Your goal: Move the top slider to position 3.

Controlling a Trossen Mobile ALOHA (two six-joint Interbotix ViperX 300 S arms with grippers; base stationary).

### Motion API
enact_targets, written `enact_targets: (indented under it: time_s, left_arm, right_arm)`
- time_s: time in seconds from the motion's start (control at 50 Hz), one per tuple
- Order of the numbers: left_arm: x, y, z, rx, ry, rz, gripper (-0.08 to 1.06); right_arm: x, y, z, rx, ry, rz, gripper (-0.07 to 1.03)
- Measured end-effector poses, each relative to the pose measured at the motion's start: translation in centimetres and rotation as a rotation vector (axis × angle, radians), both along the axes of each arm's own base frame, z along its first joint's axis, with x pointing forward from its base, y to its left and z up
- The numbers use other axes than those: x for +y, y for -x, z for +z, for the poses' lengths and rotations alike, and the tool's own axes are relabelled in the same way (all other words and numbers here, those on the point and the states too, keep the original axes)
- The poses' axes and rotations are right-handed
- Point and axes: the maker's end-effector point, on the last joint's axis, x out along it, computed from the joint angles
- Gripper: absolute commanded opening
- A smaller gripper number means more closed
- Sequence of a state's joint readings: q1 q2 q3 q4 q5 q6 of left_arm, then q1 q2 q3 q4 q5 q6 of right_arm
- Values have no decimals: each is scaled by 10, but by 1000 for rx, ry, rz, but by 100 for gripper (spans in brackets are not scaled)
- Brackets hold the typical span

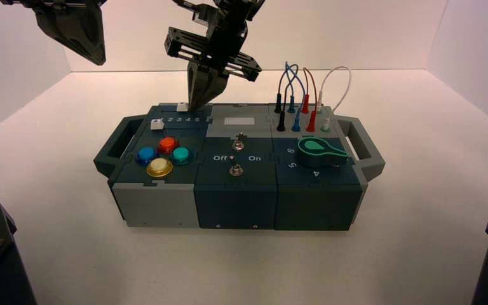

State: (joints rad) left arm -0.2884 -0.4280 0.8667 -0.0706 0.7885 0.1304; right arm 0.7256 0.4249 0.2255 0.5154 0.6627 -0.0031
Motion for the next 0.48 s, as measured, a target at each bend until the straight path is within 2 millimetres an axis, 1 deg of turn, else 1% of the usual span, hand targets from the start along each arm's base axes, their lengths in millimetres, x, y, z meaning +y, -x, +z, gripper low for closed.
enact_targets:
  time_s: [0.06,0.08,0.16,0.24,0.34,0.48]
  left_arm:
    - [0,0,0,-1,2,1,-3]
    - [-1,0,0,1,2,1,-3]
    - [-1,0,0,2,5,6,-3]
    - [-1,0,0,3,8,12,-3]
    - [-1,0,-2,10,8,18,-3]
    - [-2,0,-4,19,6,17,-3]
  right_arm:
    - [-4,3,1,-1,10,12,-2]
    - [-8,7,3,4,23,24,-2]
    - [-16,12,6,7,42,41,-2]
    - [-22,12,19,-1,39,43,-2]
    - [-23,12,32,-17,25,46,-2]
    - [-22,17,32,-15,27,54,-2]
